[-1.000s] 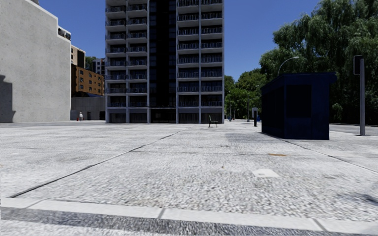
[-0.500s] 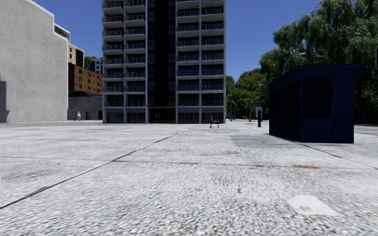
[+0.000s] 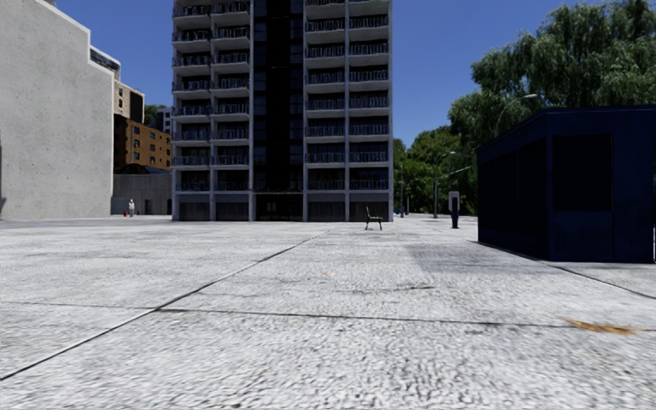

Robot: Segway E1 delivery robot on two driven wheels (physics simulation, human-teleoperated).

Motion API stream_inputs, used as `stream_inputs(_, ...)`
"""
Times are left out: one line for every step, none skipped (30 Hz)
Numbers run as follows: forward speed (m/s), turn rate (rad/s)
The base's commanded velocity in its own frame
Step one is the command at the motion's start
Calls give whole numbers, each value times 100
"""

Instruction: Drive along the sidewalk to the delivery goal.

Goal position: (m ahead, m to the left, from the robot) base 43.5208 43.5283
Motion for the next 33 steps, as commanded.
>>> stream_inputs(154,0)
stream_inputs(154,0)
stream_inputs(154,0)
stream_inputs(154,0)
stream_inputs(154,0)
stream_inputs(154,0)
stream_inputs(154,0)
stream_inputs(154,0)
stream_inputs(154,0)
stream_inputs(154,0)
stream_inputs(154,0)
stream_inputs(154,0)
stream_inputs(154,0)
stream_inputs(154,0)
stream_inputs(200,0)
stream_inputs(200,0)
stream_inputs(200,0)
stream_inputs(200,0)
stream_inputs(200,0)
stream_inputs(200,0)
stream_inputs(200,0)
stream_inputs(200,0)
stream_inputs(200,4)
stream_inputs(200,13)
stream_inputs(200,23)
stream_inputs(200,23)
stream_inputs(200,33)
stream_inputs(200,40)
stream_inputs(200,43)
stream_inputs(200,43)
stream_inputs(200,44)
stream_inputs(200,44)
stream_inputs(200,44)
